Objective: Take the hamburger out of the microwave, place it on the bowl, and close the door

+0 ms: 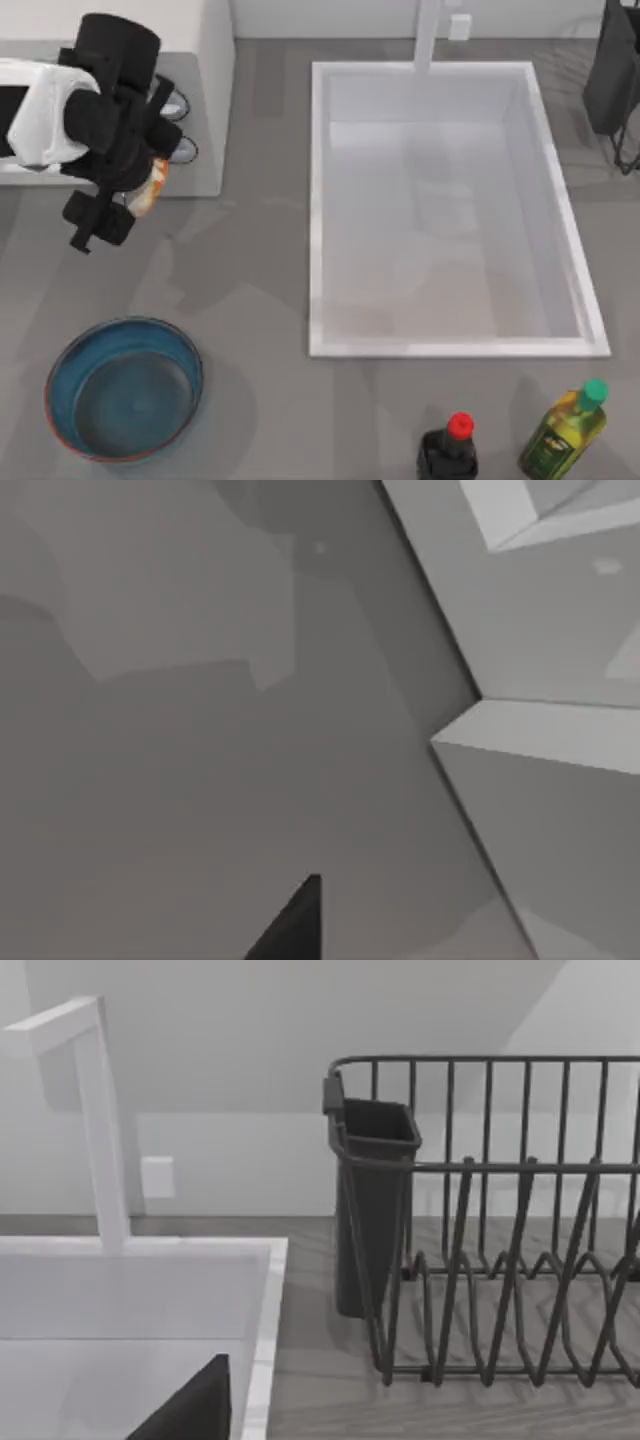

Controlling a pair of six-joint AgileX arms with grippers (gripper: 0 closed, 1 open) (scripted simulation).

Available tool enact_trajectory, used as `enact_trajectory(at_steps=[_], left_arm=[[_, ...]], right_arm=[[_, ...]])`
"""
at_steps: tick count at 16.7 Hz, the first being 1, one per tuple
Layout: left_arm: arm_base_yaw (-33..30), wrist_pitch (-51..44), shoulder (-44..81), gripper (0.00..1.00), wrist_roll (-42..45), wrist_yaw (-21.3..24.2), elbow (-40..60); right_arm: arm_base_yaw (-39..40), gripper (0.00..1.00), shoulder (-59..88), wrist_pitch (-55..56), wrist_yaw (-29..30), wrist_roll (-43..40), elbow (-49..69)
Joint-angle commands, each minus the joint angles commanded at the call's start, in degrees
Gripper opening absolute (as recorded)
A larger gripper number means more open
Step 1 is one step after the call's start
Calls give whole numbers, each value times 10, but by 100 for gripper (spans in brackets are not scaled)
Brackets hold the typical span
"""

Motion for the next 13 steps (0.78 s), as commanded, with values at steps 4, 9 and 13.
enact_trajectory(at_steps=[4,9,13], left_arm=[[-90,-265,49,0,-286,-77,72],[-189,-560,135,0,-601,-166,118],[-246,-732,206,0,-783,-220,125]], right_arm=[[0,100,0,0,0,0,0],[0,100,0,0,0,0,0],[0,100,0,0,0,0,0]])
